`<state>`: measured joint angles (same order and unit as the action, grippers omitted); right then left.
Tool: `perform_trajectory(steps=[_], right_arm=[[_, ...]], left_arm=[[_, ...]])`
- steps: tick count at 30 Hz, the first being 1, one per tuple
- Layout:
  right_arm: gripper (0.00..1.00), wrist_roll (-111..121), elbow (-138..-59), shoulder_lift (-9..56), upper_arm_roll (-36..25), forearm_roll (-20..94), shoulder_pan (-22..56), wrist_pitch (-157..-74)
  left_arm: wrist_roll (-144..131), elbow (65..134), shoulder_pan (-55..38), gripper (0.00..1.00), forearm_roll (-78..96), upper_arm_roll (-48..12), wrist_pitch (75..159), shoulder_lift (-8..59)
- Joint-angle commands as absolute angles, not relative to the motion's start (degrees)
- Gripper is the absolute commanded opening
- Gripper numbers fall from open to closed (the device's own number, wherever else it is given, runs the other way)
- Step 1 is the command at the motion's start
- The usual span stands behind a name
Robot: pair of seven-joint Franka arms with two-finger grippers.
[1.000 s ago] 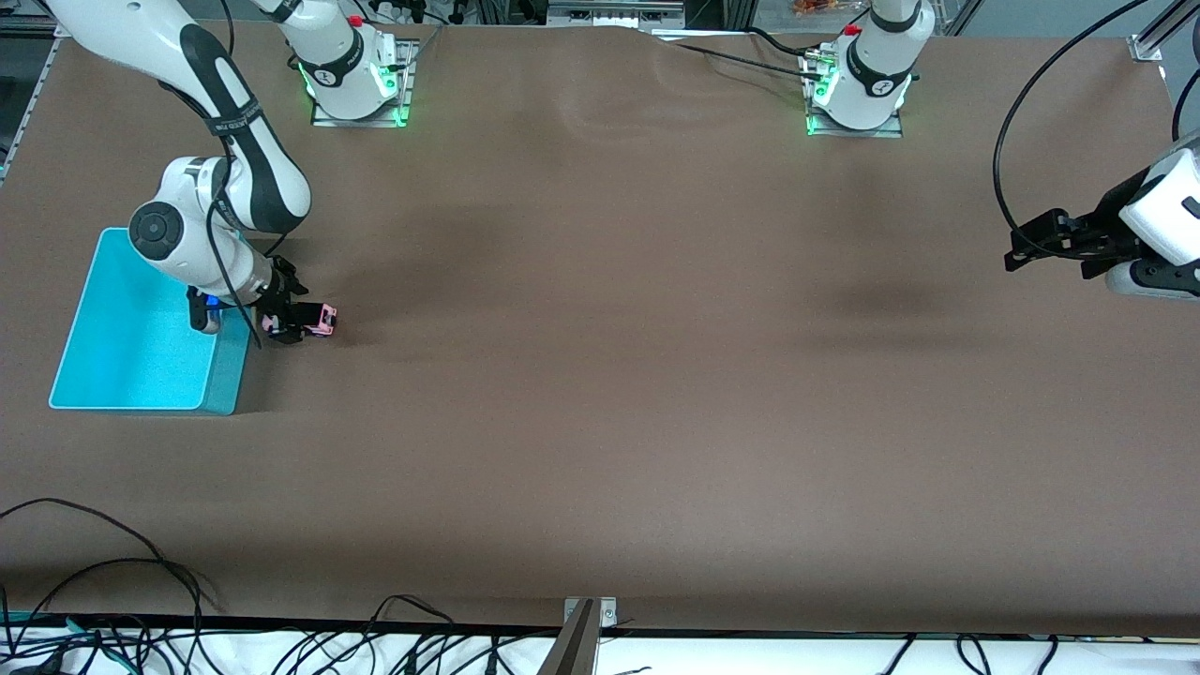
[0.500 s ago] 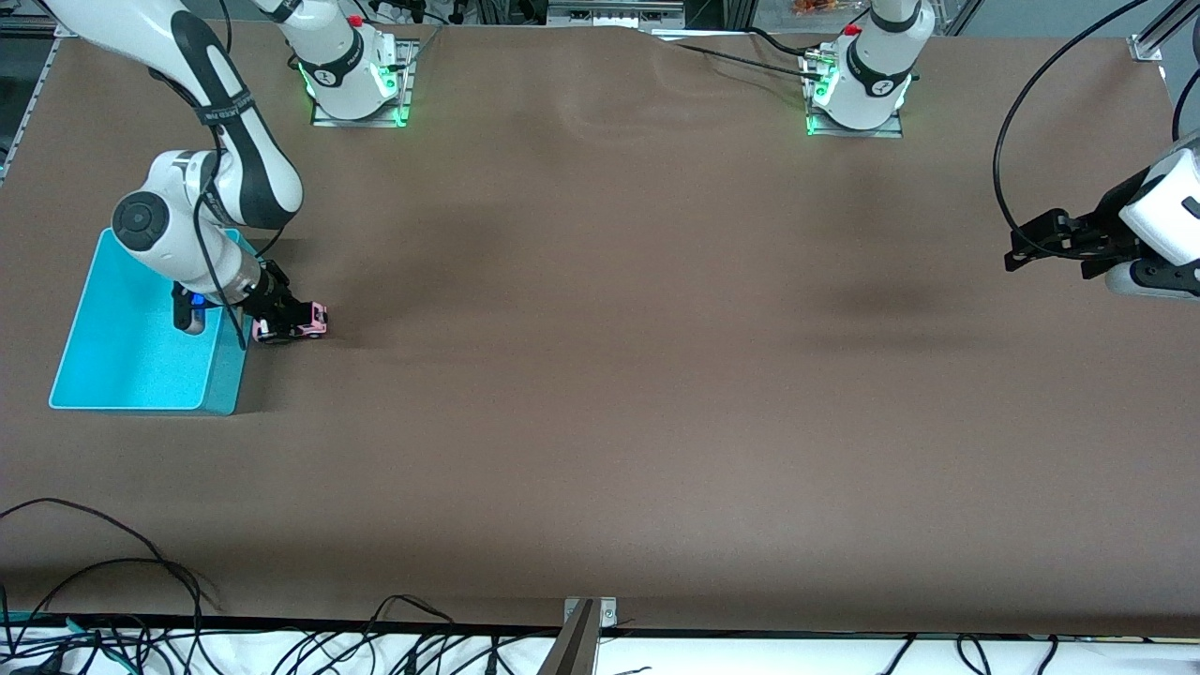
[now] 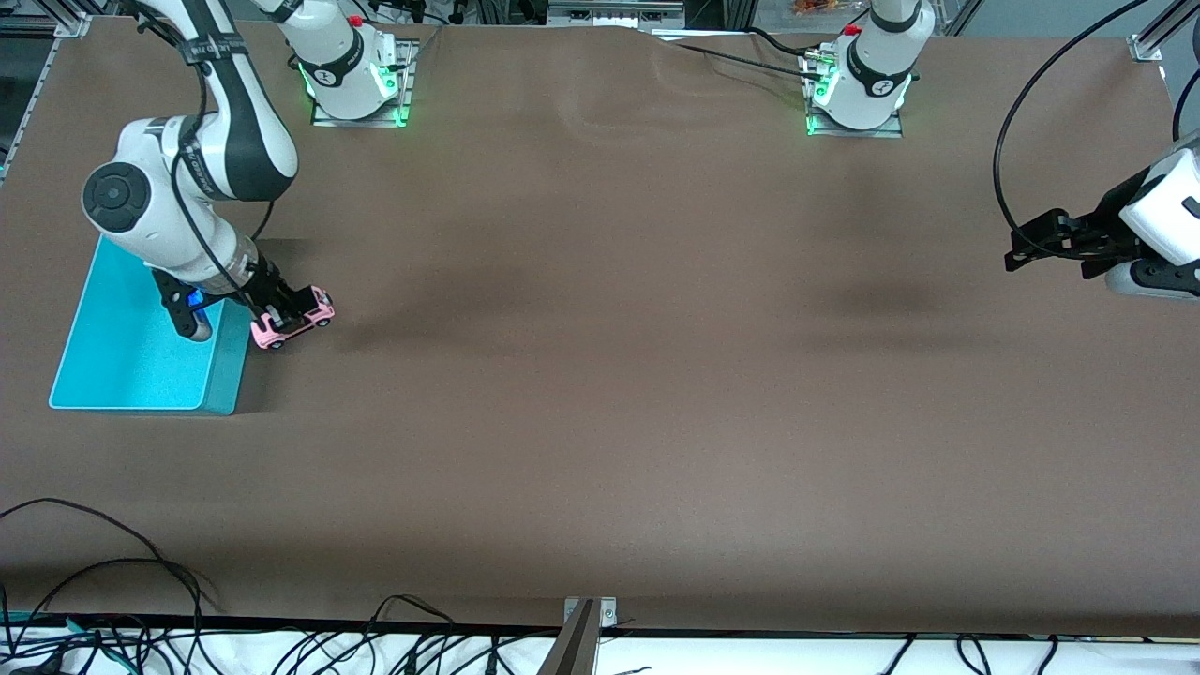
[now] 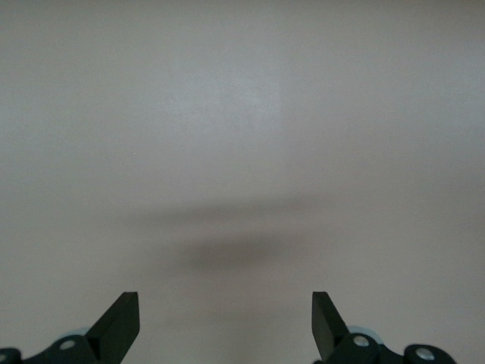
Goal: Wind and store pink jeep toy
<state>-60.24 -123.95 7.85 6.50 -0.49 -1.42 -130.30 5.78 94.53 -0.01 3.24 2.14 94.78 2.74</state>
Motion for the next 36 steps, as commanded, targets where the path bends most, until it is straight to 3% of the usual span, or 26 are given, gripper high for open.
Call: perform_trajectory(steps=[1,9,19,26,36], right_arm=[[0.00,-44.8,-119.8,7.5,5.9,-0.4,-1.9,-122.9],[0.00,-25.5,-116.6,7.1,-2.6,-1.1,-2.1,-116.6],[0.00,-8.6,-116.5,9.8,-12.5,-9.1,-2.5,-116.9],[0.00,1.7,-117.1,16.8,-14.2,-15.7,-6.3,-119.2],[0.00,2.1,-117.9,22.8,-14.2,-16.1,-7.8,-124.5]], left_arm=[[5.4,93.1,0.3,1.00,4.1,2.2,93.6,3.3],[5.4,93.1,0.3,1.00,4.1,2.2,93.6,3.4],[5.3,93.1,0.3,1.00,4.1,2.2,93.6,3.4],[5.3,93.1,0.3,1.00,4.1,2.2,93.6,3.4],[5.3,93.1,0.3,1.00,4.1,2.2,93.5,3.4]])
